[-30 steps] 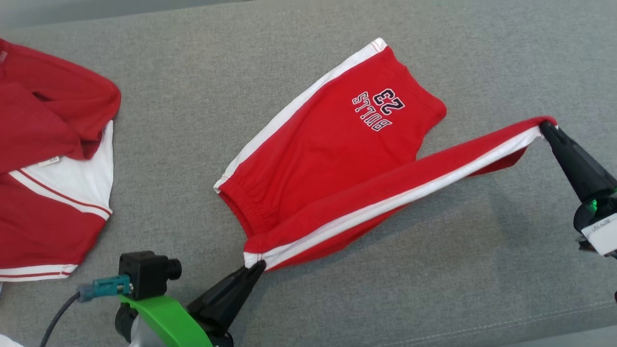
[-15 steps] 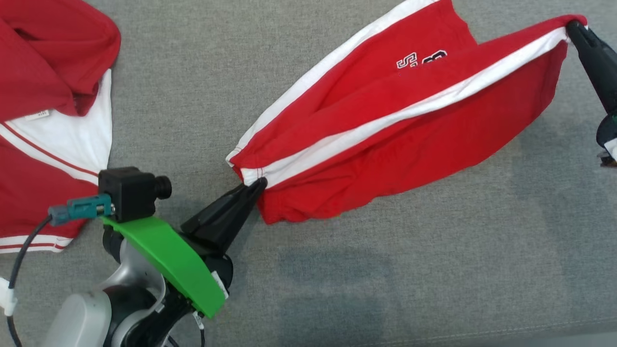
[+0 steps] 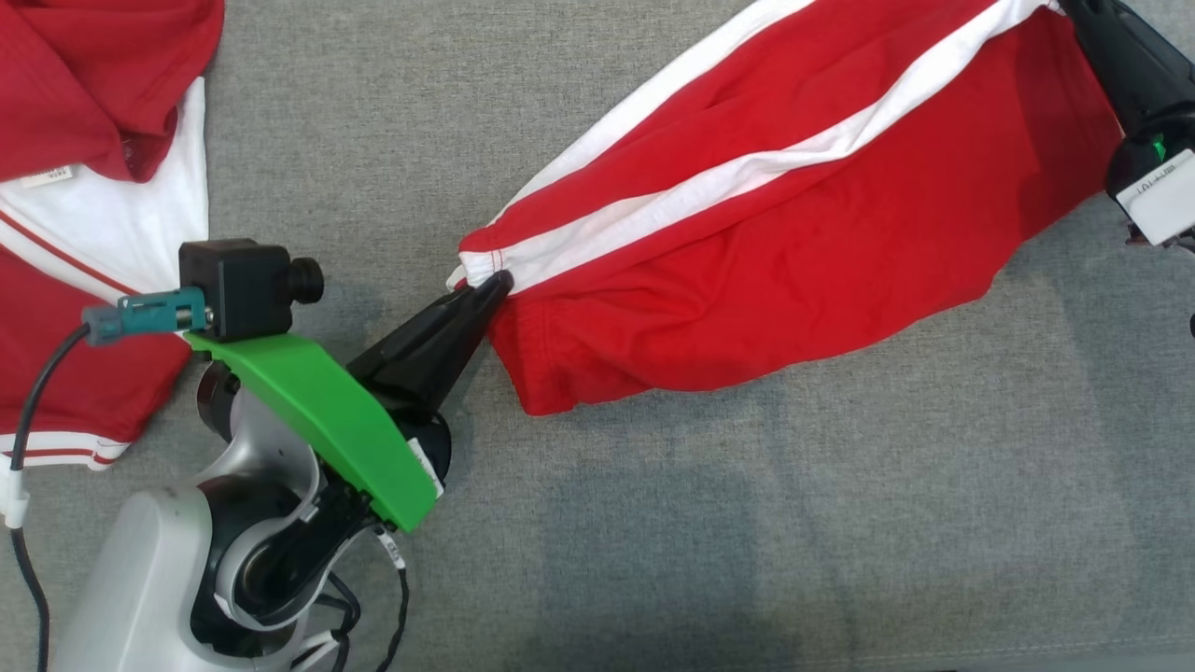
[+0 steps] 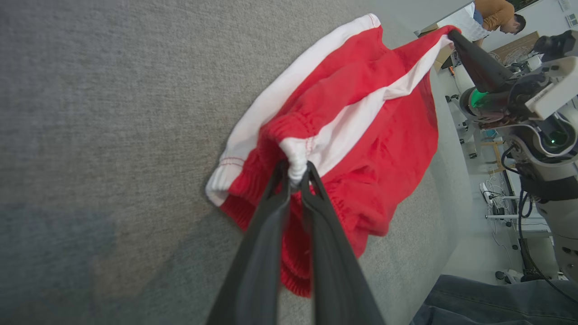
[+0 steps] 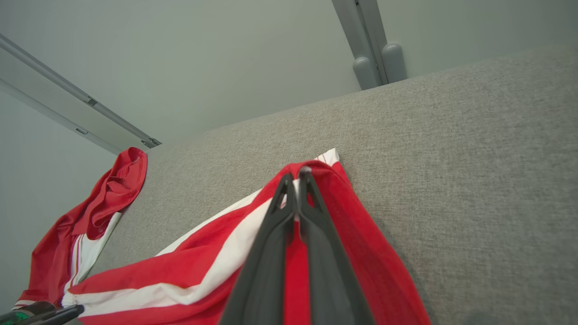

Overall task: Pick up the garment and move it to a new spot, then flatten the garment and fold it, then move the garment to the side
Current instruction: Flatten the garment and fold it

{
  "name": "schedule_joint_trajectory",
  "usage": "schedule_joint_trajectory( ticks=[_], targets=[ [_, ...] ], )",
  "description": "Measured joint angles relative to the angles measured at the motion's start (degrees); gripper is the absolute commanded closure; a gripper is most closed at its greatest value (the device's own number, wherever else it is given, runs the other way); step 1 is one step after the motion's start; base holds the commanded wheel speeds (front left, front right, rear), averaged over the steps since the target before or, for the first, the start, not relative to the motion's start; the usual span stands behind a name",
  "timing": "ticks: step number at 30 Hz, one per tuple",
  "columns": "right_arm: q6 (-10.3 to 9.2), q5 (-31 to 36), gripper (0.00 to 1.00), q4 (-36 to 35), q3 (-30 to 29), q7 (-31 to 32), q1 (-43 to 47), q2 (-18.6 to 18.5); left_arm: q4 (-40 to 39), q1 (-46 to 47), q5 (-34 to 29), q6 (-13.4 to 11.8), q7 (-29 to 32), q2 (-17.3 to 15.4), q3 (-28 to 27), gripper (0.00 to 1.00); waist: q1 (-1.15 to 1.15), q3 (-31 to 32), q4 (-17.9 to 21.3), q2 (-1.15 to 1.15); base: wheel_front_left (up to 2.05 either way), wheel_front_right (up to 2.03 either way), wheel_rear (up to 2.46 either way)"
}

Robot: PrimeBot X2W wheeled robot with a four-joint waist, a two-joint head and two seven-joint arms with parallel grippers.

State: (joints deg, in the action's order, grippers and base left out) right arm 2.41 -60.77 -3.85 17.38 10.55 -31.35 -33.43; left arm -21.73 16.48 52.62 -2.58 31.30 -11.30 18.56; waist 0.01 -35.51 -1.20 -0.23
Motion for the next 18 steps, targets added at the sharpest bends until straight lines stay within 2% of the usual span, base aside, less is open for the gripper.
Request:
schedule_joint_trajectory(
  ticks=[8,18],
  targets=[
    [0.0,1.81,1.0,5.08,1.3,1.12,-4.0,0.63,1.36,0.52,2.65,-1.02,-0.09,3.16,-1.18,1.0,-0.01,-0.16,-0.75,0.0,0.0,0.0,0.0],
    [-0.02,3.22,1.0,10.54,3.44,4.14,-8.92,0.79,2.61,2.81,3.69,-1.74,0.42,4.78,-1.49,1.0,0.0,-0.13,-2.79,0.0,0.0,0.0,0.0]
  ],
)
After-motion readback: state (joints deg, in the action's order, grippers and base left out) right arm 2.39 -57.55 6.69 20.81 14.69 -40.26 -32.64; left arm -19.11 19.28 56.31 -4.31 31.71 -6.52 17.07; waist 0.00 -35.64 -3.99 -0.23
